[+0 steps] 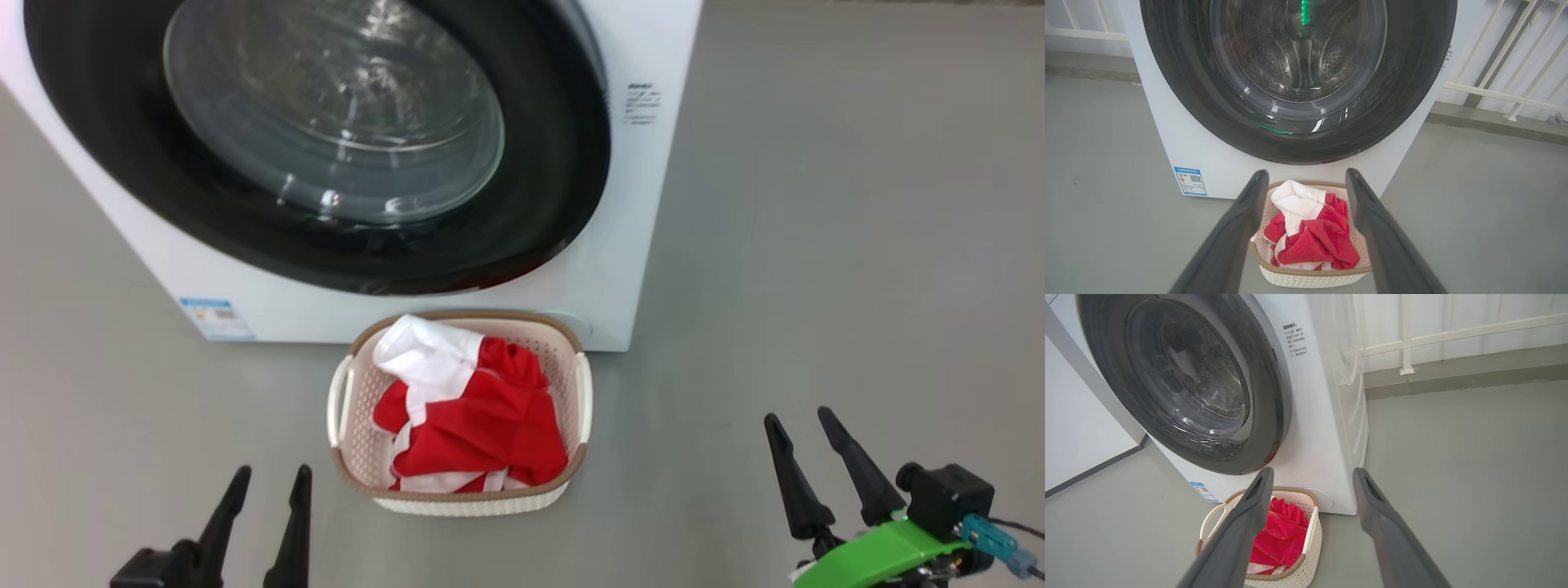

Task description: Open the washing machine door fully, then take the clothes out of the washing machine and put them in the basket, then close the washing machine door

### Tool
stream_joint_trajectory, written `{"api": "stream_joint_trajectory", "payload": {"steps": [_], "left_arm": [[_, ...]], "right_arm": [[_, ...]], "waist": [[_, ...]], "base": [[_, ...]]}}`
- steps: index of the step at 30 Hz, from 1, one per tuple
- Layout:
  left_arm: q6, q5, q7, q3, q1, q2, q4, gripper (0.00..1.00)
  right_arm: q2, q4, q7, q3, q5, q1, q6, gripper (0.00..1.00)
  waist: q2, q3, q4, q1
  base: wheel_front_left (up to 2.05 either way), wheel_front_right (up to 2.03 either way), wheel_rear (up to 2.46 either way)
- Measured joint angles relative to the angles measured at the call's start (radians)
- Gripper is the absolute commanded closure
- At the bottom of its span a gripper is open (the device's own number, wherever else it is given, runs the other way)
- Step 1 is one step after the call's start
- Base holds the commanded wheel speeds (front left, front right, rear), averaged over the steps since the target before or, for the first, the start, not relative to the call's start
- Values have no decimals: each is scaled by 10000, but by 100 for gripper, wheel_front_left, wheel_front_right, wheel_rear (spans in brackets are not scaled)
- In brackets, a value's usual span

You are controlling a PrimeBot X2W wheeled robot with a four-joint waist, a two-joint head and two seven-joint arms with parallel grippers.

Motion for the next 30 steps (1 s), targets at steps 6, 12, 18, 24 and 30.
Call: {"api": "stream_joint_trajectory", "payload": {"steps": [6, 12, 18, 24, 30], "left_arm": [[0, 0, 0, 130, 298, 17, -134, 0], [0, 2, 0, 265, 387, 10, -196, 0], [0, 8, 0, 322, 695, -2, -201, 0], [0, 8, 0, 316, 696, -6, -284, 0], [0, 8, 0, 313, 695, -8, -297, 0]], "right_arm": [[-13, -176, 0, -276, -13, 437, 0, 0], [0, -311, 0, -470, -59, 754, 0, 0], [29, -326, 0, -675, -59, 1108, 0, 0], [119, -357, 0, -805, -63, 1243, 0, 0], [151, -359, 0, -861, -92, 1242, 0, 0]], "waist": [[0, -265, -394, 0], [0, -407, -595, 0], [0, -573, -666, 0], [0, -654, -720, 0], [0, -638, -730, 0]], "base": [[0, 0, 0], [0, 0, 0], [0, 0, 0], [0, 0, 0], [0, 0, 0]]}}
